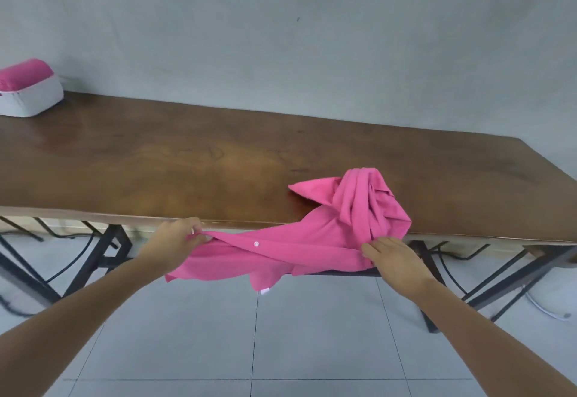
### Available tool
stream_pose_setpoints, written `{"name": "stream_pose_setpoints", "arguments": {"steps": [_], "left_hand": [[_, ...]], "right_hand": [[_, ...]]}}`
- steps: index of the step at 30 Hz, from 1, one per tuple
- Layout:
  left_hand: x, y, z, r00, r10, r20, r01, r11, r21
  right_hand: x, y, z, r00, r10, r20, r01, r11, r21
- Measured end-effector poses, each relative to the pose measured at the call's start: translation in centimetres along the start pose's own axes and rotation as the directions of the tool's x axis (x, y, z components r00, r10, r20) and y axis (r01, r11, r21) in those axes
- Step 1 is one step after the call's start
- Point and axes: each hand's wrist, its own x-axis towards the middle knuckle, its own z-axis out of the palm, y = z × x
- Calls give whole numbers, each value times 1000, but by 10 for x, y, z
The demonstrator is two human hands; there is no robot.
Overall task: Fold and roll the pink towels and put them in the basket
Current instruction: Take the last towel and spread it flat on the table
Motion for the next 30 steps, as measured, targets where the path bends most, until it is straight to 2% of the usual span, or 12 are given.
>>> {"name": "stream_pose_setpoints", "arguments": {"steps": [5, 9, 12, 13, 14, 17, 18, 20, 22, 25, 27, 30], "left_hand": [[-8, -51, -35, 1000, 10, -3, -10, 1000, 16], [-15, -98, -63, 999, 50, 16, -50, 998, 33], [-24, -139, -86, 991, 124, 50, -125, 992, 30], [-27, -154, -92, 987, 145, 65, -148, 988, 33], [-30, -168, -100, 984, 163, 73, -166, 985, 37], [-37, -212, -119, 982, 175, 72, -178, 983, 36], [-38, -225, -126, 982, 174, 79, -178, 983, 48], [-41, -246, -136, 979, 187, 82, -193, 978, 76], [-43, -256, -146, 978, 205, 41, -207, 975, 78], [-44, -262, -168, 975, 218, -49, -217, 976, 19], [-45, -267, -185, 973, 216, -78, -218, 976, -13], [-46, -275, -204, 967, 235, -101, -238, 971, -15]], "right_hand": [[18, -43, -2, 992, -28, -125, 17, 996, -90], [32, -99, -5, 990, -15, -138, 2, 995, -96], [41, -144, -6, 996, 83, 19, -82, 996, -34], [46, -163, -12, 982, 141, 128, -142, 990, 3], [50, -184, -18, 969, 195, 154, -196, 981, -6], [65, -234, -28, 874, 431, 225, -461, 882, 97], [69, -245, -27, 846, 422, 325, -457, 889, 37], [80, -263, -32, 809, 431, 400, -465, 885, -15], [85, -275, -33, 780, 523, 343, -580, 811, 82], [89, -289, -36, 712, 670, 212, -697, 636, 330], [95, -303, -48, 687, 710, 155, -709, 607, 360], [102, -323, -56, 650, 742, 163, -733, 557, 389]]}}
